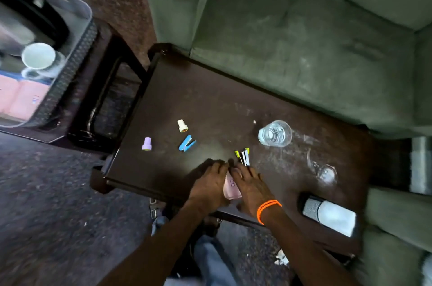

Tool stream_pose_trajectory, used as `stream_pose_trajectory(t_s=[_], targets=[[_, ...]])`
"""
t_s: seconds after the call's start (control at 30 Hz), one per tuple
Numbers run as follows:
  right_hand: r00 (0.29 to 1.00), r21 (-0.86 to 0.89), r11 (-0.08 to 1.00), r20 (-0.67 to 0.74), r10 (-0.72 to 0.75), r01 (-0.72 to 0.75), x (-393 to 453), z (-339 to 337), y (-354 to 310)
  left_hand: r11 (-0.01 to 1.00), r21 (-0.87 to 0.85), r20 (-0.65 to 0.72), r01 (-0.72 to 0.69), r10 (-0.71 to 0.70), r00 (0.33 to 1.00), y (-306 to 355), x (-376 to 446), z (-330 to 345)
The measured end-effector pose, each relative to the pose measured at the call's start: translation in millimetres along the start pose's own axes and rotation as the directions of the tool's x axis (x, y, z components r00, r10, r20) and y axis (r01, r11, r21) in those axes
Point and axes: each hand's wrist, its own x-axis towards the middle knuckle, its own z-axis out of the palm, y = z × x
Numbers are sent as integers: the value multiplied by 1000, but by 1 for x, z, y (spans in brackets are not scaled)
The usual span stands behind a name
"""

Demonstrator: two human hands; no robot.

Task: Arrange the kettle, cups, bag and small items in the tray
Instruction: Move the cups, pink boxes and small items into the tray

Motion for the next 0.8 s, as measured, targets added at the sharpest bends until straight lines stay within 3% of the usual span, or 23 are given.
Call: stream_pose_trajectory(t_s=[0.17, 0.33, 0.43, 0.5, 0.67, 0.8], targets=[[988, 124, 989, -138, -65, 82, 1, 11, 5, 1000, 14, -47, 15, -14, 999, 4, 4, 27], [977, 191, 974, -195, -81, 119, 11, -9, -11, 998, -57, -69, -6, 2, 998, -5, -2, -15], [961, 203, 967, -261, -97, 152, 29, -43, -47, 996, -60, -137, -59, 51, 989, -23, -19, -77], [942, 248, 944, -308, -137, 218, 44, -70, -84, 997, 31, -177, -69, 74, 982, -41, -37, -129], [795, 274, 821, -519, -313, 501, 100, -137, -208, 995, 96, -268, -21, 46, 962, -109, -101, -273], [716, 288, 732, -591, -371, 617, 150, -180, -319, 989, 107, -324, 97, -58, 944, -174, -151, -375]])
